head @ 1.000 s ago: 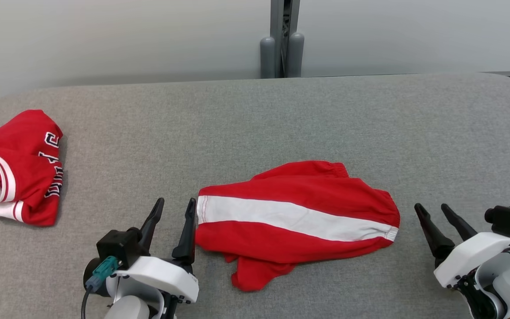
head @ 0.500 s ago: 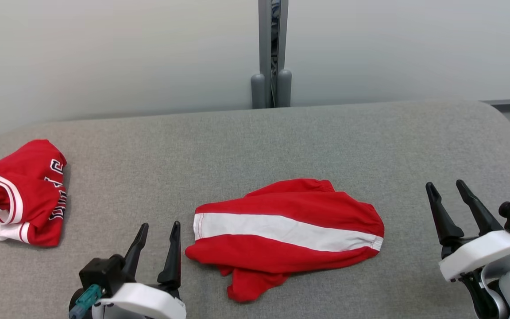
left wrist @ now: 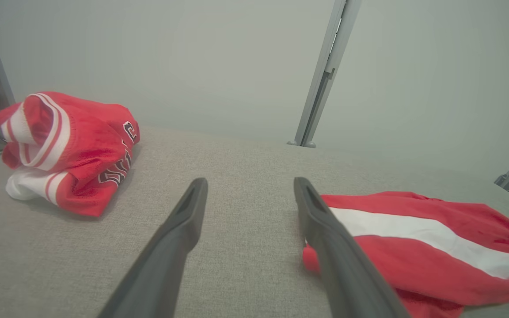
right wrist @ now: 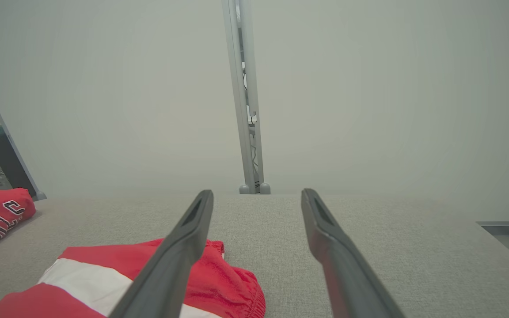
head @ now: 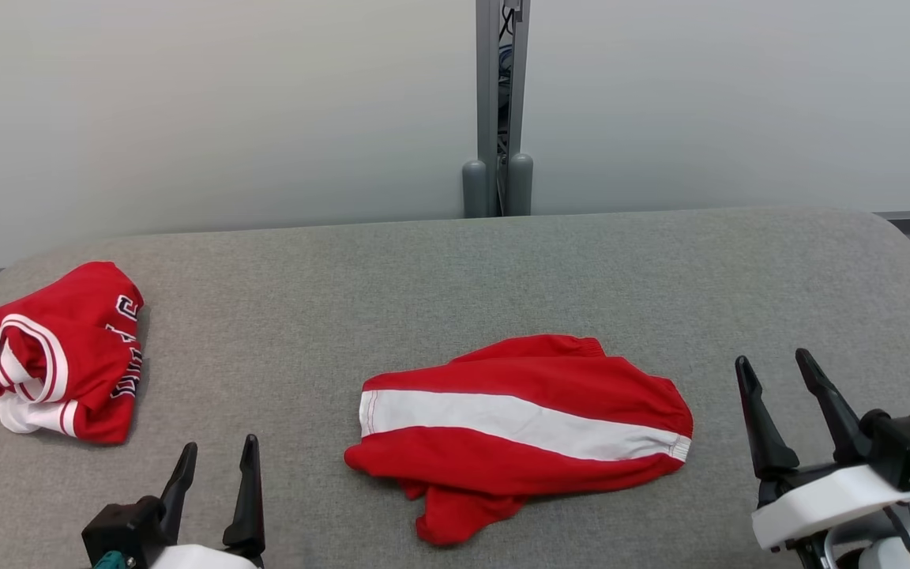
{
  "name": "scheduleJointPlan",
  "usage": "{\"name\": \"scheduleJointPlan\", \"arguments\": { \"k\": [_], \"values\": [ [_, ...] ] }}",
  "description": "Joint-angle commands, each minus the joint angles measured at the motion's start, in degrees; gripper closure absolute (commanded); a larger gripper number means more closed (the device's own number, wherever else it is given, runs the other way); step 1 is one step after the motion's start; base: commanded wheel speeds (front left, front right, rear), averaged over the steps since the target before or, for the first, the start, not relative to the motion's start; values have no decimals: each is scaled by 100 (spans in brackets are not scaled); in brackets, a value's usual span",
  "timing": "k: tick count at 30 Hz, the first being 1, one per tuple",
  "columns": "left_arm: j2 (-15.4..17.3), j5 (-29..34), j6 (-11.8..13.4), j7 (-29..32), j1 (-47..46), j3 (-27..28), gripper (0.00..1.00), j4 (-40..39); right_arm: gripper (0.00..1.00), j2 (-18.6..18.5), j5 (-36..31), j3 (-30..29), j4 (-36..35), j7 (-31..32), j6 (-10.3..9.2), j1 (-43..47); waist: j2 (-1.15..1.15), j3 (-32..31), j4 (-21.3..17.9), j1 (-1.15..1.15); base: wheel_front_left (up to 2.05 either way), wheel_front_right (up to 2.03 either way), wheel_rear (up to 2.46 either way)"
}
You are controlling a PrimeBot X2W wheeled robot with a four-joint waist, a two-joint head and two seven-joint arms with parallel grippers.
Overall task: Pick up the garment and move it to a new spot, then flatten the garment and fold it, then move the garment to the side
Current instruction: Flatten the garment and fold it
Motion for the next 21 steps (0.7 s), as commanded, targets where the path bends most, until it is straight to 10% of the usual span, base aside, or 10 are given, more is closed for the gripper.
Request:
{"name": "scheduleJointPlan", "arguments": {
  "k": [1, 21],
  "values": [
    [29, -24, 29, -26, 53, 32, 0, -45, 0, 13, -50, -47, -50, 29, 12, 82, 0, -6, 19, 0, 0, 0, 0],
    [46, 19, 121, 42, 82, -122, 0, -285, 0, 417, -201, -455, -109, 253, 12, 376, 0, -18, 53, 0, 0, 0, 0]
  ]
}}
